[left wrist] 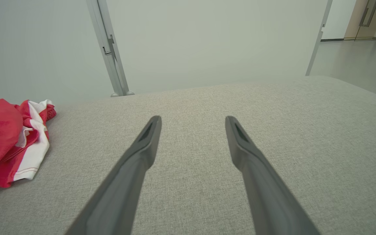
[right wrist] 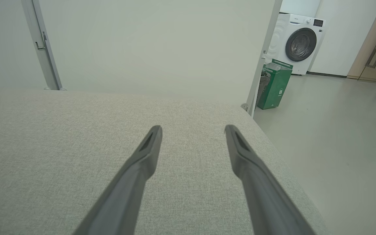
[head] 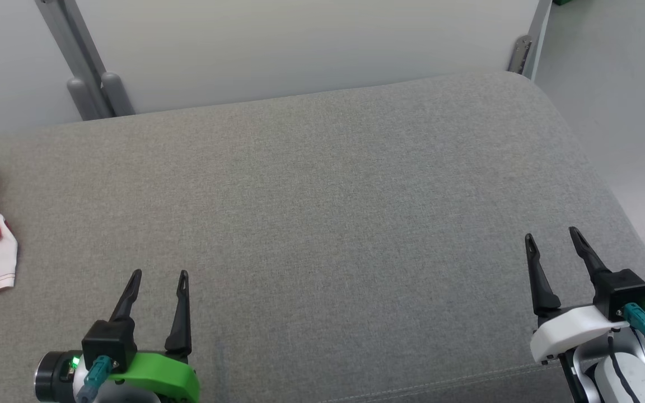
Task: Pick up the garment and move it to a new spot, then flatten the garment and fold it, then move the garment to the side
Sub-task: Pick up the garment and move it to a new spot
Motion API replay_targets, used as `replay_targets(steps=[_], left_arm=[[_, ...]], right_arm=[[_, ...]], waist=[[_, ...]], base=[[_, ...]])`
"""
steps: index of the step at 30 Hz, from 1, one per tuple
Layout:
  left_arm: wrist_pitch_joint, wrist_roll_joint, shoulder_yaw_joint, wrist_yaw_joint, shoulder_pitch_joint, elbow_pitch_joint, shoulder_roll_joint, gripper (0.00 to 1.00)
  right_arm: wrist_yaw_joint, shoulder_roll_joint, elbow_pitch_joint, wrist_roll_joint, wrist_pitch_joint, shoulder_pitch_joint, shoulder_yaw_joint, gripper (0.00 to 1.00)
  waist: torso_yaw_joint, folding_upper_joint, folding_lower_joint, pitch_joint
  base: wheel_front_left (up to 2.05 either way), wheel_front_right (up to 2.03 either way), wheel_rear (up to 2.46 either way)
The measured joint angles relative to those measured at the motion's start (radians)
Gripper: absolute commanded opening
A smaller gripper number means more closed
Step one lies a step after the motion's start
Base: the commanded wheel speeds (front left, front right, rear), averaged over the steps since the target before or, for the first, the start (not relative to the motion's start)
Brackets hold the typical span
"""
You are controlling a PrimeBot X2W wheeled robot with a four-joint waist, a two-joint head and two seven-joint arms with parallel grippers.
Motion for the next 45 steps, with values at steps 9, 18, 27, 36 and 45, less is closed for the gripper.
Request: replay_targets(steps=[9,18,27,36,45], left_arm=[[0.000,0.012,-0.002,-0.012,0.000,0.002,-0.002,1.00],[0.000,0.028,0.007,-0.013,-0.001,0.012,-0.006,1.00],[-0.003,0.035,0.027,-0.013,-0.001,0.018,-0.009,1.00],[-0.003,0.035,0.038,-0.013,-0.001,0.025,-0.012,1.00],[-0.003,0.035,0.074,-0.012,-0.001,0.013,-0.016,1.00]], right_arm=[[0.000,-0.004,-0.005,0.000,0.000,0.001,-0.017,1.00],[0.006,-0.004,-0.016,-0.007,0.000,0.000,-0.013,1.00],[0.022,0.005,-0.020,-0.009,0.000,-0.002,0.000,1.00],[0.036,0.013,-0.020,-0.018,0.000,-0.011,0.011,1.00],[0.047,0.020,-0.014,-0.036,0.000,-0.029,0.034,1.00]], waist=[[0.012,0.0000,0.0000,0.005],[0.080,0.0000,0.0000,0.010],[0.182,0.0000,0.0000,0.011],[0.299,-0.0001,0.0000,0.010],[0.377,0.0000,0.0000,0.019]], base=[[0.00,0.00,0.00],[0.00,0.00,0.00],[0.00,0.00,0.00],[0.00,0.00,0.00],[0.00,0.00,0.00]])
